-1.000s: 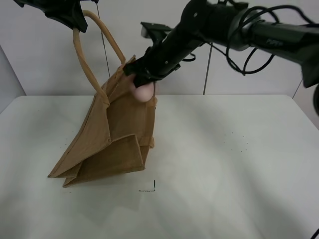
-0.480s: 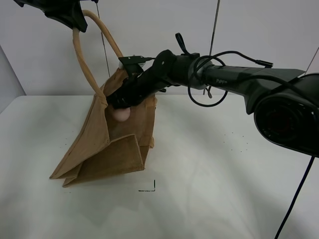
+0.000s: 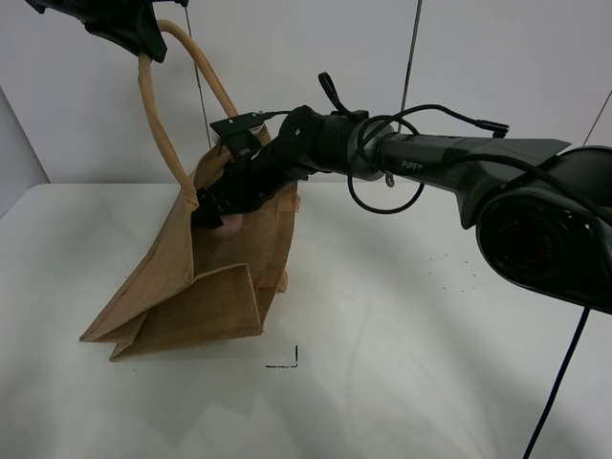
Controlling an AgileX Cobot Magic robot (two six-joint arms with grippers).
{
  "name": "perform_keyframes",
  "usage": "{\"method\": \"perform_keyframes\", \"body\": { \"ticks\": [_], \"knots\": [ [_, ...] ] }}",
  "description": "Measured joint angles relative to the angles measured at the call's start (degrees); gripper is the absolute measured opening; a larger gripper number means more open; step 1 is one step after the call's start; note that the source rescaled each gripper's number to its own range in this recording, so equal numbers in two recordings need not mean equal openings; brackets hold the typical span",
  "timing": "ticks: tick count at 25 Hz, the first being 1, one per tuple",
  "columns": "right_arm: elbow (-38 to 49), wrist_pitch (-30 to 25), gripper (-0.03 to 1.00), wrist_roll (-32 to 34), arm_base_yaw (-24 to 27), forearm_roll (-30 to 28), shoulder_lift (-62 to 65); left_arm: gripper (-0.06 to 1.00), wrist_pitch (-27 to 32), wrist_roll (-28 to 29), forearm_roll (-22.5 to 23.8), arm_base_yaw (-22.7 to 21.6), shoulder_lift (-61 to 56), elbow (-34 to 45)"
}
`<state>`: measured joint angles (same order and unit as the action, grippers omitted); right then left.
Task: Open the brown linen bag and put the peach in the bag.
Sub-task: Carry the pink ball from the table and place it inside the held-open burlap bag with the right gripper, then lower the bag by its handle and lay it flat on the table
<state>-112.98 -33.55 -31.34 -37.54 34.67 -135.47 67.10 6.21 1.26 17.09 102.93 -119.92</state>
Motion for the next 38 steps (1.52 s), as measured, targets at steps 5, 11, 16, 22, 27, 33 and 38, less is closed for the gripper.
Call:
{"method": "perform_keyframes", "body": {
  "ticks": [5,11,16,22,27,33,38],
  "knots": [
    [-0.4,-6.1,1.0,5.1,0.0,-7.0,0.2,0.0,0.0,0.0,-0.1,0.0,0.0,0.0],
    [-7.1,-21.6,1.0,13.2,0.5,-14.1,1.7,0.0,0.0,0.0,-0.1,0.0,0.0,0.0],
    [-12.0,-29.3,1.0,20.6,1.7,-17.3,2.1,0.0,0.0,0.0,-0.1,0.0,0.0,0.0],
    [-12.0,-34.9,1.0,24.2,5.1,-22.2,2.1,0.0,0.0,0.0,-0.1,0.0,0.0,0.0],
    [-12.0,-36.1,1.0,24.7,11.5,-25.2,2.1,0.0,0.0,0.0,-0.1,0.0,0.0,0.0],
    [-12.0,-36.1,1.0,24.9,22.0,-27.7,2.1,0.0,0.0,0.0,-0.1,0.0,0.0,0.0],
    [-12.0,-36.1,1.0,25.0,31.9,-28.3,2.1,0.0,0.0,0.0,-0.1,0.0,0.0,0.0]
  ]
}}
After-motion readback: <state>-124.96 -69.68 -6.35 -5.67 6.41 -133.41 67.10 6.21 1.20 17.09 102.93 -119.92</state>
